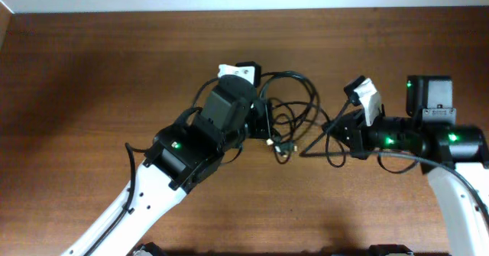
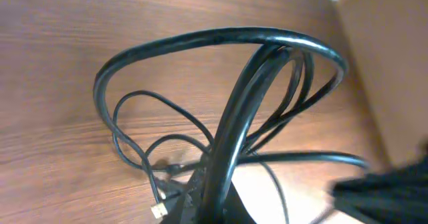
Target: Untangle cables
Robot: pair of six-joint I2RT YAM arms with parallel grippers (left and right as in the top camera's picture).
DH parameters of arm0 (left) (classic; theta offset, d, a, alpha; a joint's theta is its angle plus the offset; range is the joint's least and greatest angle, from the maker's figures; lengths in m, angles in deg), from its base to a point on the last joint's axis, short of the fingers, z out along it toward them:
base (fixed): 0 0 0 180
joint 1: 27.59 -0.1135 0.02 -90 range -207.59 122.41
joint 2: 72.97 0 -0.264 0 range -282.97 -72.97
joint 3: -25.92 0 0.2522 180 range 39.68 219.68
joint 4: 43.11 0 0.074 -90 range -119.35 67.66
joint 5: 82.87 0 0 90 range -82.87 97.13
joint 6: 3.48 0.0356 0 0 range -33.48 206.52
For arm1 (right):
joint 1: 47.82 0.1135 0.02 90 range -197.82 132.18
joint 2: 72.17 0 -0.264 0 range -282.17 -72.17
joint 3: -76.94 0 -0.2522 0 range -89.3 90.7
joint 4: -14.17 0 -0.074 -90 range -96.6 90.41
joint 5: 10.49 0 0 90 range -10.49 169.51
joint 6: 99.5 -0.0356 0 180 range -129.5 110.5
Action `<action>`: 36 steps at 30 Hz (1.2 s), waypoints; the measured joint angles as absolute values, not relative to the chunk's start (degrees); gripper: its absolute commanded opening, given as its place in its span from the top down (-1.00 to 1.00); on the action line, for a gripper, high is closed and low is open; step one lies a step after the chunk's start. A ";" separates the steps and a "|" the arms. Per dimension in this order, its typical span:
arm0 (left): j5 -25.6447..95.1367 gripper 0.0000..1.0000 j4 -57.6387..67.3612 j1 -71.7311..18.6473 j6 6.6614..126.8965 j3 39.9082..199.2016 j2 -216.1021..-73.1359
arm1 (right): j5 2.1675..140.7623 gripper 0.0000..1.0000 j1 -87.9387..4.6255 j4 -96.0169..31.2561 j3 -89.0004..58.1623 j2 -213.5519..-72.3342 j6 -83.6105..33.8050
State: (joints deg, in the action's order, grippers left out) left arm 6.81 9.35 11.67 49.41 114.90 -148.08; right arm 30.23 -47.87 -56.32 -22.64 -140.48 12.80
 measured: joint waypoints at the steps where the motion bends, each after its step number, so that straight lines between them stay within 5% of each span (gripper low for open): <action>1: 5.52 1.00 10.45 11.67 49.39 114.90 -148.08 | 29.16 0.92 -47.87 -56.11 -22.40 -139.59 12.76; 14: -8.71 1.00 20.52 10.63 43.95 114.90 -148.08 | 26.28 0.86 -57.51 -55.34 -19.71 -132.53 9.78; 17: -9.82 1.00 20.57 9.93 41.79 114.90 -148.08 | 27.94 -0.63 -62.83 -56.41 -19.67 -132.53 6.51; 18: -9.80 1.00 20.52 9.93 41.20 114.90 -148.08 | 28.31 -0.98 -64.07 -57.02 -19.67 -132.53 5.89; 36: 26.53 1.00 -2.67 9.88 54.62 114.83 -148.19 | 29.07 -0.98 -65.64 -58.49 -19.65 -132.75 4.17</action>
State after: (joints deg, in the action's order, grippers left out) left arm 26.53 -2.67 9.88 54.62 114.83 -148.19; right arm 29.07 -65.64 -58.49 -19.65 -132.75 4.17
